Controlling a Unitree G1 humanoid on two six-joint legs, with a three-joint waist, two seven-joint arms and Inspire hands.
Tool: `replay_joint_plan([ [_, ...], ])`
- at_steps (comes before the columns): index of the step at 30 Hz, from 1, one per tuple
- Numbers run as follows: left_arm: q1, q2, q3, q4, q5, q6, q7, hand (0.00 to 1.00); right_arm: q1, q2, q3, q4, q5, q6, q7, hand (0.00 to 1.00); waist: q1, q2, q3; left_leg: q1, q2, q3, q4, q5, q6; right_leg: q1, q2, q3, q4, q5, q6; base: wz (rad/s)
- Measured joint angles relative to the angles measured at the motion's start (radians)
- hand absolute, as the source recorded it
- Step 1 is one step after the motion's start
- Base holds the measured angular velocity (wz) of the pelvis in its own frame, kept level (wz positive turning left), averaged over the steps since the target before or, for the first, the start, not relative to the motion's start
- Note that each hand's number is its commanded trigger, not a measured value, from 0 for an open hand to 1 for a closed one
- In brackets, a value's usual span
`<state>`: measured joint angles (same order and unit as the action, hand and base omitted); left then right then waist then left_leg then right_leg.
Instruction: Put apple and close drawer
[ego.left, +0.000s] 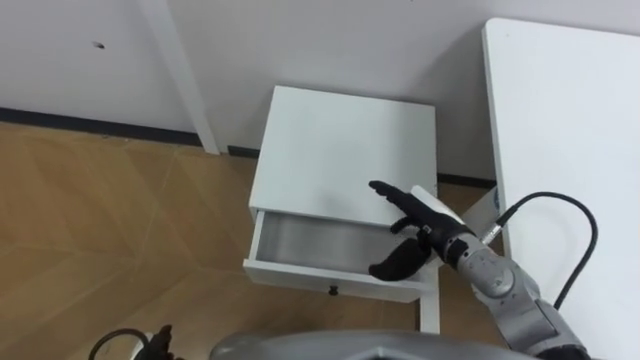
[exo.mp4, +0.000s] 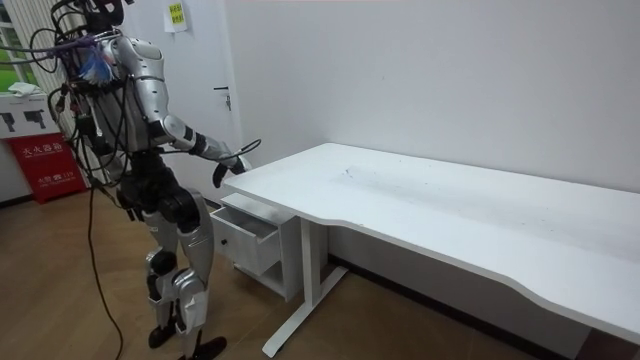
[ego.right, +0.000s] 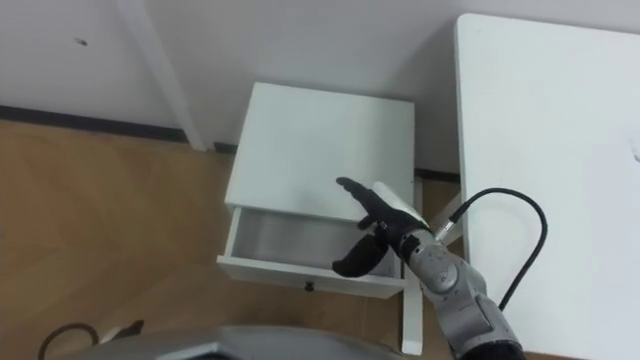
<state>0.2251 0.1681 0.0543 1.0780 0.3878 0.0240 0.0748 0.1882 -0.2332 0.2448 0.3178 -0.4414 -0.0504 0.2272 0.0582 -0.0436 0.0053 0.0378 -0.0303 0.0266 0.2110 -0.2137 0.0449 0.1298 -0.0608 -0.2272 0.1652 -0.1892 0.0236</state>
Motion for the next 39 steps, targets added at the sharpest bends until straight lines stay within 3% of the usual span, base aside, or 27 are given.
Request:
replay_joint_plan([
  [8, 0.03, 0.001, 0.003, 0.004, -0.003, -0.001, 0.044, 0.0, -0.009, 0.015, -0.091, 0.331, -0.038, -0.018, -0.107, 0.0, -0.001, -0.007, -0.003, 0.006, -0.001, -0.003, 0.004, -0.001, 0.003, 0.012, -0.006, 0.002, 0.0, 0.0, 0.0, 0.04],
  [10, 0.038, 0.001, 0.008, 0.005, -0.001, 0.0, 0.05, 0.0, -0.012, 0.031, -0.093, 0.399, -0.037, -0.052, -0.162, 0.0, -0.002, -0.015, -0.0068, 0.007, -0.001, -0.004, 0.008, -0.002, 0.005, 0.016, -0.009, -0.012, 0.001, 0.001, 0.003, 0.06],
  [13, 0.045, -0.002, 0.017, 0.006, 0.0, 0.01, 0.05, 0.0, -0.014, 0.034, -0.119, 0.469, -0.036, -0.068, -0.238, 0.0, 0.0, -0.013, -0.008, 0.015, -0.009, -0.018, 0.016, -0.007, 0.013, 0.035, -0.016, -0.028, 0.002, 0.004, 0.009, 0.21],
  [16, 0.041, -0.008, 0.04, 0.005, 0.016, 0.031, 0.05, 0.0, -0.014, 0.034, -0.16, 0.516, -0.045, -0.068, -0.293, 0.0, -0.011, -0.007, -0.0114, 0.012, -0.028, -0.038, 0.037, -0.017, 0.031, 0.044, -0.037, -0.051, 0.021, -0.008, 0.028, 0.32],
  [17, 0.041, -0.013, 0.046, 0.005, 0.019, 0.043, 0.05, 0.0, -0.018, 0.035, -0.182, 0.567, -0.042, -0.067, -0.321, 0.0, -0.022, 0.001, -0.0128, 0.004, -0.04, -0.04, 0.061, -0.027, 0.045, 0.038, -0.053, -0.053, 0.059, -0.021, 0.048, 0.46],
  [18, 0.038, -0.028, 0.062, 0.004, 0.031, 0.055, 0.049, 0.0, -0.013, 0.017, -0.206, 0.597, -0.08, -0.051, -0.347, 0.0, -0.038, 0.019, -0.0187, -0.003, -0.048, -0.026, 0.081, -0.034, 0.057, 0.002, -0.084, -0.051, 0.153, -0.035, 0.061, 0.58],
  [19, 0.033, -0.03, 0.06, 0.004, 0.038, 0.06, 0.049, 0.0, -0.011, 0.003, -0.216, 0.599, -0.088, -0.042, -0.36, 0.0, -0.047, 0.026, -0.0196, -0.004, -0.047, -0.015, 0.085, -0.036, 0.065, -0.028, -0.1, -0.048, 0.232, -0.039, 0.063, 0.74],
  [20, 0.019, -0.025, 0.057, 0.004, 0.037, 0.063, 0.048, 0.0, -0.01, -0.012, -0.243, 0.62, -0.087, -0.014, -0.375, 0.0, -0.059, 0.031, -0.0199, -0.001, -0.054, 0.015, 0.081, -0.032, 0.082, -0.128, -0.14, -0.027, 0.434, -0.028, 0.057, 0.67],
  [21, 0.009, -0.014, 0.054, 0.004, 0.037, 0.062, 0.049, 0.0, -0.01, -0.015, -0.268, 0.66, -0.087, 0.011, -0.39, 0.0, -0.063, 0.03, -0.0226, 0.008, -0.066, 0.03, 0.09, -0.031, 0.1, -0.241, -0.172, 0.029, 0.644, 0.042, 0.035, 0.54],
  [22, 0.006, -0.005, 0.054, 0.004, 0.038, 0.061, 0.05, 0.0, -0.01, -0.017, -0.268, 0.704, -0.081, 0.028, -0.39, 0.0, -0.065, 0.04, -0.0207, 0.008, -0.068, 0.041, 0.107, -0.038, 0.117, -0.369, -0.18, 0.087, 0.872, 0.134, 0.02, 0.22],
  [23, 0.004, 0.0, 0.05, 0.007, 0.036, 0.061, 0.05, 0.0, -0.01, -0.016, -0.268, 0.722, -0.075, 0.031, -0.386, 0.0, -0.07, 0.046, -0.018, 0.005, -0.067, 0.045, 0.121, -0.043, 0.125, -0.445, -0.178, 0.112, 1.011, 0.138, 0.014, -0.18],
  [24, -0.005, 0.003, 0.038, 0.026, 0.035, 0.062, 0.048, 0.0, -0.013, -0.017, -0.268, 0.748, -0.056, 0.034, -0.373, 0.0, -0.074, 0.073, -0.0183, -0.017, -0.058, 0.065, 0.141, -0.05, 0.135, -0.586, -0.167, 0.136, 1.276, 0.128, 0.008, -0.25],
  [25, -0.027, 0.004, 0.038, 0.056, 0.035, 0.066, 0.043, 0.0, -0.009, -0.015, -0.268, 0.778, -0.018, 0.035, -0.365, 0.0, -0.094, 0.1, -0.0097, -0.037, -0.047, 0.069, 0.164, -0.053, 0.141, -0.702, -0.149, 0.145, 1.499, 0.112, 0.011, -0.22],
  [27, -0.041, 0.004, 0.038, 0.075, 0.035, 0.078, 0.031, 0.0, 0.005, -0.012, -0.268, 0.828, 0.046, 0.059, -0.342, 0.0, -0.118, 0.115, -0.0005, -0.061, -0.043, 0.072, 0.188, -0.056, 0.145, -0.814, -0.145, 0.148, 1.666, 0.086, 0.014, 0.15],
  [28, -0.039, 0.005, 0.044, 0.078, 0.036, 0.084, 0.021, 0.0, 0.029, -0.011, -0.268, 0.854, 0.1, 0.092, -0.331, 0.0, -0.142, 0.128, -0.0001, -0.062, -0.045, 0.073, 0.185, -0.06, 0.138, -0.835, -0.149, 0.154, 1.677, 0.076, 0.015, 0.25],
  [29, -0.037, 0.007, 0.047, 0.077, 0.036, 0.086, 0.018, 0.0, 0.043, -0.01, -0.268, 0.864, 0.133, 0.107, -0.328, 0.0, -0.15, 0.13, -0.0003, -0.059, -0.048, 0.074, 0.183, -0.067, 0.128, -0.836, -0.151, 0.159, 1.659, 0.074, 0.017, 0.27],
  [31, -0.03, 0.013, 0.062, 0.074, 0.037, 0.097, 0.012, 0.0, 0.071, -0.008, -0.269, 0.891, 0.225, 0.154, -0.316, 0.0, -0.168, 0.129, 0.0007, -0.052, -0.054, 0.084, 0.174, -0.083, 0.089, -0.784, -0.144, 0.172, 1.493, 0.074, 0.018, 0.06],
  [32, -0.014, 0.011, 0.066, 0.07, 0.037, 0.103, 0.009, 0.0, 0.078, -0.008, -0.27, 0.899, 0.254, 0.182, -0.31, 0.0, -0.167, 0.121, -0.0018, -0.025, -0.065, 0.088, 0.126, -0.072, -0.008, -0.693, -0.119, 0.168, 1.272, 0.072, 0.015, -0.22],
  [33, 0.009, 0.02, 0.062, 0.069, 0.035, 0.109, 0.011, 0.0, 0.077, 0.008, -0.274, 0.905, 0.261, 0.19, -0.311, 0.0, -0.169, 0.073, -0.0154, -0.019, -0.073, 0.088, 0.155, -0.086, -0.105, -0.595, -0.134, 0.17, 1.025, 0.065, 0.021, -0.12],
  [34, -0.001, 0.057, 0.033, 0.04, 0.036, 0.109, 0.013, 0.0, 0.075, 0.035, -0.303, 0.916, 0.259, 0.195, -0.306, 0.0, -0.147, 0.047, 0.0032, -0.101, -0.01, 0.024, 0.37, -0.166, 0.017, -0.544, -0.129, 0.178, 0.872, 0.041, 0.059, -0.03],
  [35, -0.005, 0.066, 0.025, 0.024, 0.035, 0.104, 0.019, 0.0, 0.069, 0.037, -0.311, 0.919, 0.26, 0.196, -0.302, 0.0, -0.134, 0.049, 0.0057, -0.126, -0.002, -0.003, 0.414, -0.256, 0.017, -0.523, -0.12, 0.181, 0.815, 0.03, 0.077, -0.28],
  [36, 0.009, 0.071, 0.028, 0.027, 0.025, 0.111, 0.033, 0.0, 0.059, 0.04, -0.308, 0.921, 0.266, 0.202, -0.298, 0.0, -0.1, 0.026, 0.0079, -0.126, -0.001, 0.014, 0.45, -0.269, 0.04, -0.44, -0.108, 0.192, 0.665, -0.005, 0.088, -0.42],
  [38, 0.016, 0.052, 0.022, 0.028, -0.029, 0.105, 0.042, 0.0, 0.048, 0.035, -0.317, 0.909, 0.266, 0.193, -0.298, 0.0, -0.086, 0.015, 0.008, -0.083, 0.013, 0.021, 0.378, -0.249, 0.009, -0.309, -0.086, 0.149, 0.482, -0.021, 0.084, -0.27],
  [39, 0.012, 0.035, 0.021, 0.031, -0.039, 0.088, 0.053, 0.0, 0.023, 0.028, -0.323, 0.909, 0.27, 0.186, -0.301, 0.0, -0.075, 0.011, 0.007, -0.068, 0.014, 0.035, 0.308, -0.215, 0.004, -0.263, -0.072, 0.135, 0.381, -0.01, 0.074, -0.3],
])
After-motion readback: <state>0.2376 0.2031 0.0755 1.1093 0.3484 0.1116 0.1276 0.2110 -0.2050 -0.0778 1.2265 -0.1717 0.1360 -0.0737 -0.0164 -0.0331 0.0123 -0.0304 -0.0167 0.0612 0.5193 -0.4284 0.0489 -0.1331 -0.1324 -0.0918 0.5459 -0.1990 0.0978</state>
